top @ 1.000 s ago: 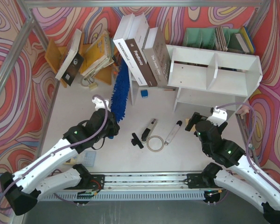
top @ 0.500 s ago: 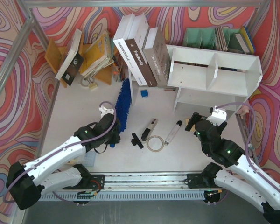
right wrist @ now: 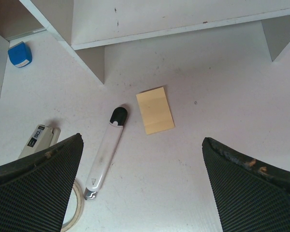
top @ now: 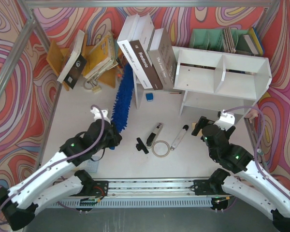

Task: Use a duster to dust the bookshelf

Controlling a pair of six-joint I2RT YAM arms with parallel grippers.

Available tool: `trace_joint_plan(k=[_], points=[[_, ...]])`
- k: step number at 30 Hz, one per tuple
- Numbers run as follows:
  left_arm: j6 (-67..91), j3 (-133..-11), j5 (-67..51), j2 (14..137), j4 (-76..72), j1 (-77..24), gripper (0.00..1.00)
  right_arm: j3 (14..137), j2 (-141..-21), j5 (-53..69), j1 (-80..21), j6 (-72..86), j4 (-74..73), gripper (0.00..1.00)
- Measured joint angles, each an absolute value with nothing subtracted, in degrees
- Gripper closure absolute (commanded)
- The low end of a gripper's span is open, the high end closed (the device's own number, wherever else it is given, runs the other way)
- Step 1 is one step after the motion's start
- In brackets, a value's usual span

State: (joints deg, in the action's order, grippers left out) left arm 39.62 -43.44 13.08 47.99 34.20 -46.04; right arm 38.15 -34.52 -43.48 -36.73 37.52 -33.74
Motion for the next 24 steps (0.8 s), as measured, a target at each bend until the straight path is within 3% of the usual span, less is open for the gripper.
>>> trace_joint_plan(k=[10, 24], points=[[35.14, -44.58, 16.34, 32.91, 31.44, -46.11, 1.00, 38.17, -34.54, -43.48, -36.73, 37.50, -33.74, 0.01], [35.57, -40.80, 9.17, 41.17, 26.68, -46.06, 1.00, 38.15, -35.42, -43.48, -36.73, 37.50, -33.71, 0.01]])
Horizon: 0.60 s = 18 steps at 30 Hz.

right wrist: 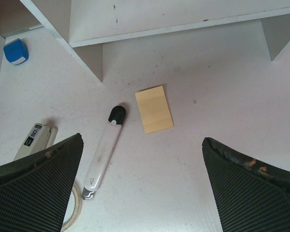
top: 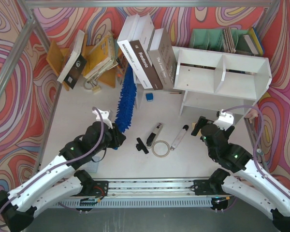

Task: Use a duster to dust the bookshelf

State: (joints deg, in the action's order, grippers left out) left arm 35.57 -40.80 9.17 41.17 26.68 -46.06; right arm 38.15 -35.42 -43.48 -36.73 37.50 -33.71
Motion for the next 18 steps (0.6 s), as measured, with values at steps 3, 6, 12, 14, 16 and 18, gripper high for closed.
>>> trace_joint_plan(k=[3, 6, 12, 14, 16, 18], points=[[36.95, -37.15, 8.29, 43.22, 24.27, -46.02, 1.00, 38.15, -35.44, -43.48, -36.73, 37.50, -33.71, 0.01], [38.48, -33.21, 7.90, 45.15, 22.70, -46.02, 1.00, 38.15, -35.44, -43.48, -36.73, 37.50, -33.71, 0.01], [40.32, -26.63, 7.27, 49.01, 20.64, -46.04, 1.00, 38.15, -35.66, -43.48, -36.73, 37.50, -33.71, 0.01], [40.27, -26.70, 7.05, 49.91, 20.36, -46.09, 1.00, 38.15, -35.68, -43.48, -36.73, 37.50, -33.71, 0.01], [39.90, -27.79, 7.05, 49.93, 21.02, -46.09, 1.00, 38.15, -35.68, -43.46, -36.73, 37.50, -33.71, 0.01], [39.42, -30.96, 7.29, 49.60, 23.27, -46.06, 1.00, 38.15, -35.68, -43.48, -36.73, 37.50, -33.71, 0.01]])
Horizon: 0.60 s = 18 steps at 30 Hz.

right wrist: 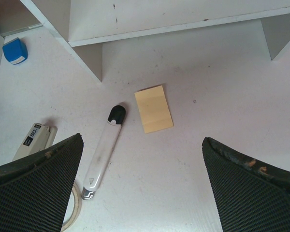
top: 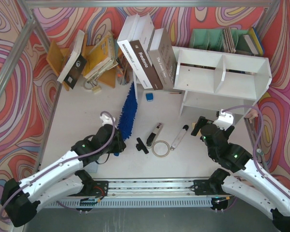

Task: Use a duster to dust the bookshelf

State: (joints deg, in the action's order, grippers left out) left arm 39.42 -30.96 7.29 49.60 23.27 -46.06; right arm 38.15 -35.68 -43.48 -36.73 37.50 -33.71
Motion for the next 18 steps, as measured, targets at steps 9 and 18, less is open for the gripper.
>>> trace_joint_plan(k=[9, 18], points=[[33.93, -50.65, 11.51, 44.62, 32.75, -45.82, 1.00, 38.15, -35.00, -43.46, -36.73, 37.50, -33.71, 0.01], [30.15, -59.35, 14.96, 42.85, 37.21, -46.00, 1.00, 38.15, -34.52, -43.46, -36.73, 37.50, -33.71, 0.01]])
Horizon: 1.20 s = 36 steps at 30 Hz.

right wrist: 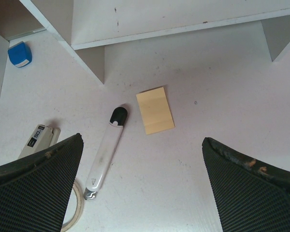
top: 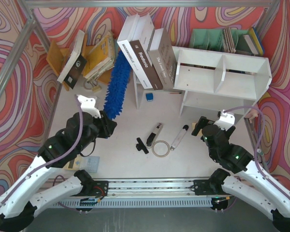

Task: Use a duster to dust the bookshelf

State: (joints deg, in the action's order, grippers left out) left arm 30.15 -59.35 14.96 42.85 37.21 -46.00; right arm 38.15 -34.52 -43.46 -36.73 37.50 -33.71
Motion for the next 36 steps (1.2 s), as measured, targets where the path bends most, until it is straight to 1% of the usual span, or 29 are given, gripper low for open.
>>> trace_joint_plan(k=[7, 13, 18, 25, 28, 32, 36], points=[[25.26, -63.75, 21.41, 37.85, 39.44, -46.09, 1.00, 38.15, -34.44, -43.46, -36.73, 37.50, -33.74, 0.01], [20.64, -72.88, 23.77, 37.04, 39.18, -46.09, 1.00, 38.17, -33.69, -43.46, -36.73, 37.52, -33.74, 0.01], [18.11, -84.82, 22.17, 43.62, 40.49, -46.09, 1.00, 38.22, -33.71, -43.46, -36.73, 37.50, -33.78, 0.01], [19.99, -109.03, 20.67, 61.67, 51.37, -47.03, 1.00, 40.38, -33.78, -43.44, -36.73, 37.47, -34.68, 0.01], [21.50, -112.68, 22.57, 66.24, 54.48, -51.18, 1.00, 41.67, -33.78, -43.46, -36.73, 37.45, -34.94, 0.01], [22.28, -116.86, 27.27, 70.94, 58.08, -61.43, 1.00, 43.13, -33.78, -43.48, -36.73, 37.32, -35.38, 0.01], [22.02, -122.39, 32.45, 76.42, 58.06, -70.30, 1.00, 44.60, -34.02, -43.79, -36.73, 37.15, -36.29, 0.01]])
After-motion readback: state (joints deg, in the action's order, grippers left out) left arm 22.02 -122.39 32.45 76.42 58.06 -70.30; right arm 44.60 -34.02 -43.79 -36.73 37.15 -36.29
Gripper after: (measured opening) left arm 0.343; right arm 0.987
